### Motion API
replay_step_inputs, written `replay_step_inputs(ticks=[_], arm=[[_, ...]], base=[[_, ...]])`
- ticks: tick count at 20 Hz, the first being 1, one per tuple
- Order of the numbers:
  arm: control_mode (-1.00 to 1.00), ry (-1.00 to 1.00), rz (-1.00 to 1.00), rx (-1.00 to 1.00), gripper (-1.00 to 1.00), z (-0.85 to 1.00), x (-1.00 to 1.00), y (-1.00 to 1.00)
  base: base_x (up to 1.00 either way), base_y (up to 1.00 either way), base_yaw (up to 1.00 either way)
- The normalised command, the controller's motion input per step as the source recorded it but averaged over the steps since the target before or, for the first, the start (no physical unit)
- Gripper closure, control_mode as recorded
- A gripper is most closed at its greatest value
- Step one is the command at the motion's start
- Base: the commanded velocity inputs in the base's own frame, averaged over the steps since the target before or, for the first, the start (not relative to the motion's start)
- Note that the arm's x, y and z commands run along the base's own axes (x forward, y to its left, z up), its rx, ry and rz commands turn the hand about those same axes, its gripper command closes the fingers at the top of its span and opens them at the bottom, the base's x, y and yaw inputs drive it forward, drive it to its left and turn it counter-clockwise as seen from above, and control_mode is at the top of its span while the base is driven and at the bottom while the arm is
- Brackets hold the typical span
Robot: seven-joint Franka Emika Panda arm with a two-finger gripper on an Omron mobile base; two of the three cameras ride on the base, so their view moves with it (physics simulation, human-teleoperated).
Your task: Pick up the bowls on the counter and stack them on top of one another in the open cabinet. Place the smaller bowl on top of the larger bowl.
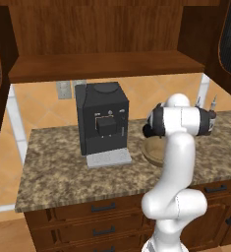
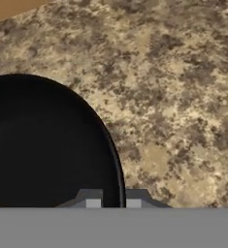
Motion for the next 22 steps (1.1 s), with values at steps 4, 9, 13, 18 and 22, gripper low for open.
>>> replay_step_inputs(ticks=[4,9,13,18,22], arm=[[-1.0,-0.08,-0.05,0.0,1.0,0.7,0.0,0.0],[-1.0,-0.11,-0.05,0.0,1.0,0.76,-0.22,0.09],[-1.0,0.0,-0.04,0.0,1.0,0.48,-0.69,0.19],[-1.0,0.03,-0.05,0.0,1.0,0.32,-0.98,0.02],[-1.0,0.08,-0.03,0.0,1.0,0.25,-1.0,0.01]], base=[[0.0,0.0,0.0],[0.0,0.0,0.0],[0.0,0.0,0.0],[0.0,0.0,0.0],[0.0,0.0,0.0]])
